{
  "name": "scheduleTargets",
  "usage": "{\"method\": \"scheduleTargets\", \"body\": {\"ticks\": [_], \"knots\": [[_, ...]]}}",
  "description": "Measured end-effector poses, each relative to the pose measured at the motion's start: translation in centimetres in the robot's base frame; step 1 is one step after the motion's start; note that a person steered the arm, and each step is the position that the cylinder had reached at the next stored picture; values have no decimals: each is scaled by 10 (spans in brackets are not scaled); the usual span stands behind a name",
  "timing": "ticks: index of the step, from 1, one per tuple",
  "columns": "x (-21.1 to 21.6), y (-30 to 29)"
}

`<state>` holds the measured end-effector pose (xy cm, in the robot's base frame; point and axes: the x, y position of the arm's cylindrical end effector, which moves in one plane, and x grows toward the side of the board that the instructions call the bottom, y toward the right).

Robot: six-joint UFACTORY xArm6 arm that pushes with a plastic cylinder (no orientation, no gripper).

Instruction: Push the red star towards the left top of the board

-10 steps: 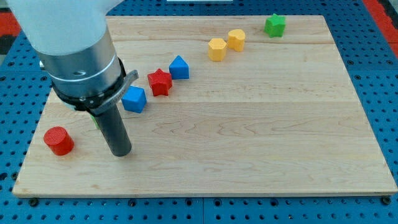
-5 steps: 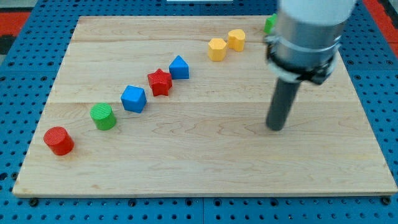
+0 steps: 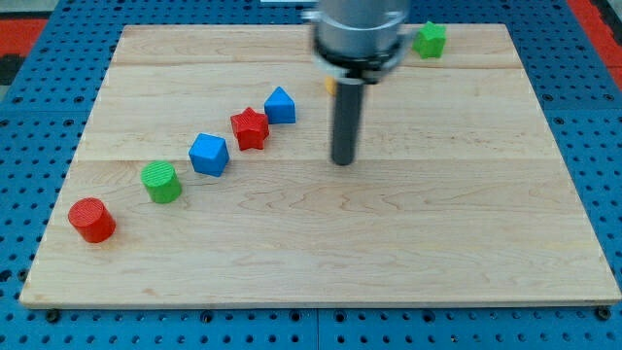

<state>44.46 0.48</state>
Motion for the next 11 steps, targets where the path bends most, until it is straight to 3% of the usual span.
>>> {"method": "scheduleTargets", "body": {"ticks": [2,3,4,7,11], "knots": [[-18,-106],[-30,-91],[-6,-67],[-145,-140],[-152,-185]]}}
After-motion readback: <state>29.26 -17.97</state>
